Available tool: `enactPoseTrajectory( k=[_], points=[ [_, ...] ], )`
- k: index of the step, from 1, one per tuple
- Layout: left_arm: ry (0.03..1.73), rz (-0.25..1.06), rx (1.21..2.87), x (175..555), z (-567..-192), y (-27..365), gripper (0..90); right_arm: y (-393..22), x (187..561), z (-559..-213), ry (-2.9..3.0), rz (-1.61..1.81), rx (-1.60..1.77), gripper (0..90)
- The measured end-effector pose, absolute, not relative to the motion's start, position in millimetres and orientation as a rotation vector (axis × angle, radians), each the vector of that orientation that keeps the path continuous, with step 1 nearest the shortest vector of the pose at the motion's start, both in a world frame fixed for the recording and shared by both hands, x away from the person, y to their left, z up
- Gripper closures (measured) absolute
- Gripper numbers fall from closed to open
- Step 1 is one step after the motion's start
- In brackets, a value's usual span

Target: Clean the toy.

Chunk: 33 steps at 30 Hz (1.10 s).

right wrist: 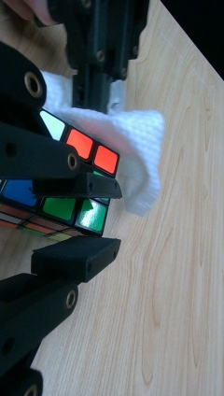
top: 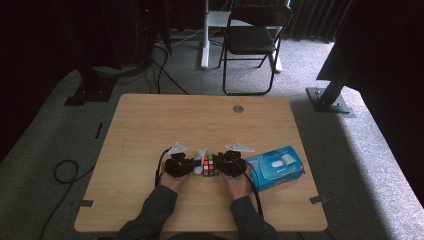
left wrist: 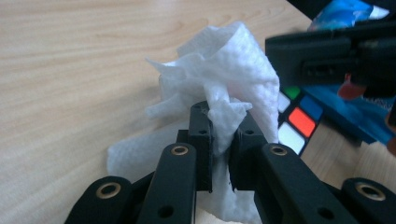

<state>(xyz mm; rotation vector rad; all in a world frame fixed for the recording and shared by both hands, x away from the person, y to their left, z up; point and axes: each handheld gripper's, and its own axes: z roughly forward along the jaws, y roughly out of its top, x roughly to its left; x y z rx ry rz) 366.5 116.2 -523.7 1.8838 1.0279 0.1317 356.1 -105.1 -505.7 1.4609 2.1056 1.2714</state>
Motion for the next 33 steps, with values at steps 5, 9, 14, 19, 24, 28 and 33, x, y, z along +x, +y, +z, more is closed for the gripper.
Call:
enactPoseTrajectory(
  k=[5,9,14,19,24,28,33],
  points=[
    [1.044,0.137,1.884,369,-523,114,82.1,-105,355,-506,2.095,1.274,1.462,69.7],
    [1.066,0.146,1.890,370,-525,113,82.3,-105,354,-507,2.090,1.274,1.459,69.6],
    [1.123,0.145,1.955,373,-542,107,82.9,-104,354,-507,2.085,1.273,1.459,69.6],
    [1.116,0.189,1.998,372,-545,103,83.1,-104,353,-507,2.076,1.276,1.462,69.7],
    [1.113,0.183,1.997,372,-545,104,83.0,-104,352,-508,2.068,1.282,1.455,69.6],
    [1.112,0.175,1.977,371,-544,106,82.4,-104,352,-509,2.062,1.286,1.459,69.7],
    [1.100,0.180,1.937,366,-533,111,82.4,-105,352,-509,2.060,1.291,1.460,69.7]
  ],
)
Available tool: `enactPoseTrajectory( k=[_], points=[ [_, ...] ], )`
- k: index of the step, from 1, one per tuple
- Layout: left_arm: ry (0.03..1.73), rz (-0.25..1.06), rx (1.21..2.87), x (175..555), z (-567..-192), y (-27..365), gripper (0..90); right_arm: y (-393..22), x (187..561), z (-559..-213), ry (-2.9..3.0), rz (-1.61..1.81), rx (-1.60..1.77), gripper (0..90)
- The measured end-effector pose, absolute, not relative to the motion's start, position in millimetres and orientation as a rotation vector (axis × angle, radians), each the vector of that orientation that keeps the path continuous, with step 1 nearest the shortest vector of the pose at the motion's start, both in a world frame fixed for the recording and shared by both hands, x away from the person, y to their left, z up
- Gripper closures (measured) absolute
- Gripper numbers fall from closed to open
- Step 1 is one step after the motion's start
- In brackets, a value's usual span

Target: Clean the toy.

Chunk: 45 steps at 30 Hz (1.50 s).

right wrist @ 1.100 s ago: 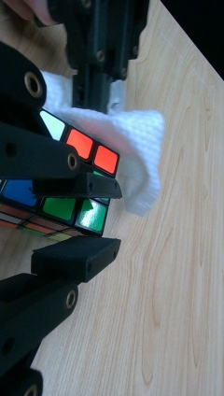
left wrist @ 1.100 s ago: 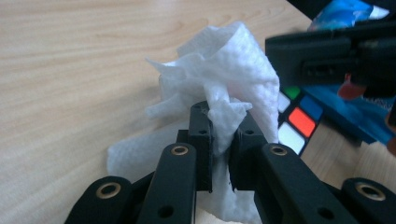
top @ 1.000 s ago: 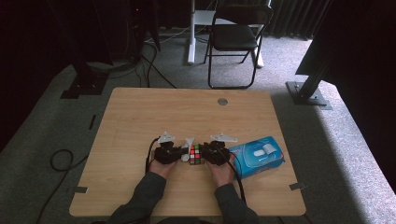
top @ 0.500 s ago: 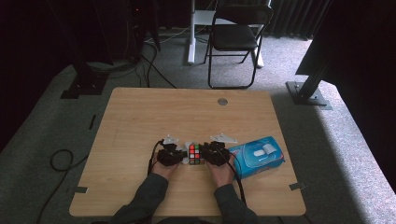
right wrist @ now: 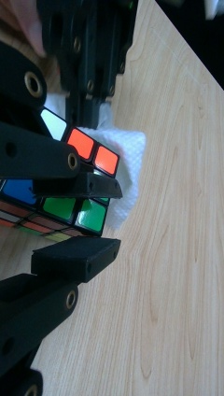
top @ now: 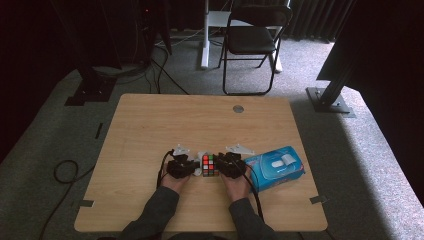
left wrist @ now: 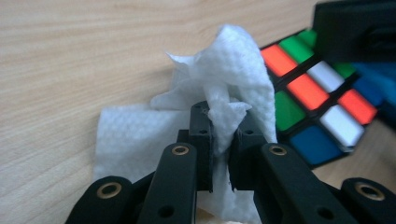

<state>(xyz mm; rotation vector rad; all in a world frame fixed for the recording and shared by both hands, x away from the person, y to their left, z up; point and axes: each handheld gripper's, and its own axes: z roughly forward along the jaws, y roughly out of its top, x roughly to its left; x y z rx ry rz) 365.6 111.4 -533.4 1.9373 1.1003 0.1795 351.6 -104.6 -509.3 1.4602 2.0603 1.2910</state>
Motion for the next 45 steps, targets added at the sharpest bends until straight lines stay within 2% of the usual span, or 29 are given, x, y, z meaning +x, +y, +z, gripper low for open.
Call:
enactPoseTrajectory(
  k=[9,21,33,41,45],
  points=[
    [1.053,0.156,1.915,359,-519,111,82.2,-104,351,-509,2.054,1.291,1.465,69.7],
    [1.113,0.115,1.945,362,-533,109,82.4,-104,351,-510,2.044,1.293,1.467,69.8],
    [1.118,0.169,2.022,361,-541,103,81.9,-104,350,-510,2.045,1.297,1.466,70.1],
    [1.089,0.203,1.960,352,-520,112,80.6,-104,350,-511,2.043,1.302,1.464,70.1],
    [1.059,0.177,1.946,346,-512,114,80.6,-104,350,-511,2.040,1.303,1.466,70.2]
  ],
)
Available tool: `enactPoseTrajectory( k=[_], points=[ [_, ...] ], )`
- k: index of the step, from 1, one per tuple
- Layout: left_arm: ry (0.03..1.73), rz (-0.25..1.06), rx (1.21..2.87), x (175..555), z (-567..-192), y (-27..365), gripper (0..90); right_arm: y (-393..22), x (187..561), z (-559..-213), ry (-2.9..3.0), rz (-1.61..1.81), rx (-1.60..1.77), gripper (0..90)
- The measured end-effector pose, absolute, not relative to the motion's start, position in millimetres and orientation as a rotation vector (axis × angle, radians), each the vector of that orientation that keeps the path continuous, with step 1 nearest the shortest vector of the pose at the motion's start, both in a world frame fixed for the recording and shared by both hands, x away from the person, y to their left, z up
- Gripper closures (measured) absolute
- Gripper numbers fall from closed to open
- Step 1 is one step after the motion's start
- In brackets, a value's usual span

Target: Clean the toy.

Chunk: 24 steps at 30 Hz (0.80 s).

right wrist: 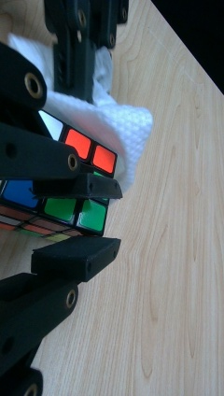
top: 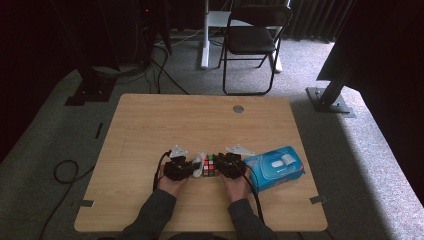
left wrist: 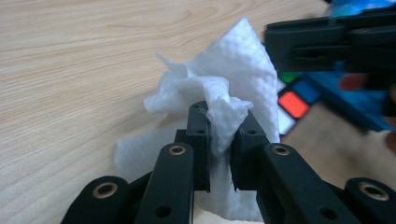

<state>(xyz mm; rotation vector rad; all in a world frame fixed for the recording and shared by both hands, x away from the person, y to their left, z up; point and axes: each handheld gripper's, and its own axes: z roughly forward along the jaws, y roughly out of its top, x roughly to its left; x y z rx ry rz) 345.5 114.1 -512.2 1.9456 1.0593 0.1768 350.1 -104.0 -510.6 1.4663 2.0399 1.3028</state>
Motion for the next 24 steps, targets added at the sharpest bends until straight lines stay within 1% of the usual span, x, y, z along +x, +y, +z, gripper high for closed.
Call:
enactPoseTrajectory(
  k=[4,7,12,17,19,24],
  points=[
    [1.044,0.151,1.956,342,-516,108,80.7,-104,350,-511,2.040,1.302,1.467,70.2],
    [1.062,0.123,1.930,343,-518,109,80.8,-104,350,-510,2.038,1.297,1.463,70.3],
    [1.075,0.139,1.955,343,-523,108,80.9,-104,350,-510,2.042,1.292,1.460,70.4],
    [1.099,0.137,2.002,343,-536,103,81.1,-103,350,-510,2.037,1.297,1.466,70.6],
    [1.101,0.164,2.046,343,-540,99,81.1,-103,350,-510,2.039,1.295,1.465,70.7],
    [1.071,0.198,2.086,344,-539,96,81.1,-103,351,-510,2.041,1.296,1.468,70.8]
  ],
)
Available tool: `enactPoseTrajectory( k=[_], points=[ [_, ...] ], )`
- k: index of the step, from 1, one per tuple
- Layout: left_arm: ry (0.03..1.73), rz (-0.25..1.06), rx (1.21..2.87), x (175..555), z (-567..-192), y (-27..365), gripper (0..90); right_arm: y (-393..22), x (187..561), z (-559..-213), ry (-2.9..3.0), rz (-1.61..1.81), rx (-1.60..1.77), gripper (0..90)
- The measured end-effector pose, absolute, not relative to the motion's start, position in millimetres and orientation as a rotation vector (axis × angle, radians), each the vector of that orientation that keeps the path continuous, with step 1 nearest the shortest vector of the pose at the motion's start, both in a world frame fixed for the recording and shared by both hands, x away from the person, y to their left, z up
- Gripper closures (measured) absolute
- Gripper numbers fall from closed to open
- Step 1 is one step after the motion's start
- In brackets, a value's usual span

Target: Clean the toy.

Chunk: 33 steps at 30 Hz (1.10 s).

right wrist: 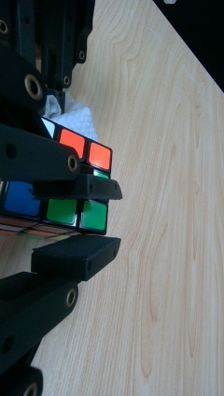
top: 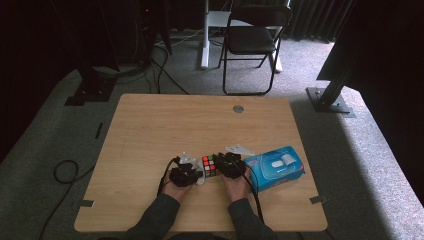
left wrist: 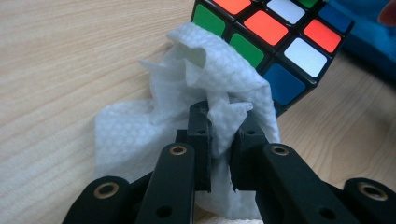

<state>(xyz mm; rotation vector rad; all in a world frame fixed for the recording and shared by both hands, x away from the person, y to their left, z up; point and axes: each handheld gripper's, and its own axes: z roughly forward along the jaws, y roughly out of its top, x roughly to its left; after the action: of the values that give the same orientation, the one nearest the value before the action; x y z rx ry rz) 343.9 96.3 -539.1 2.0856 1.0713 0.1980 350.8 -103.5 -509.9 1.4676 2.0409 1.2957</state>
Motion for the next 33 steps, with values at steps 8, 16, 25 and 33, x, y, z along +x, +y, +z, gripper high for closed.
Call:
enactPoseTrajectory(
  k=[8,16,25,33],
  points=[
    [1.148,0.209,1.978,361,-528,117,81.2,-104,351,-509,2.066,1.308,1.467,70.7],
    [1.129,0.211,1.949,375,-522,121,81.2,-101,352,-510,2.176,1.363,1.383,70.7],
    [1.071,0.181,1.982,367,-526,112,81.5,-100,357,-509,2.146,1.329,1.408,68.4],
    [1.070,0.187,1.981,360,-528,106,81.5,-96,363,-505,2.127,1.237,1.415,56.7]
  ],
)
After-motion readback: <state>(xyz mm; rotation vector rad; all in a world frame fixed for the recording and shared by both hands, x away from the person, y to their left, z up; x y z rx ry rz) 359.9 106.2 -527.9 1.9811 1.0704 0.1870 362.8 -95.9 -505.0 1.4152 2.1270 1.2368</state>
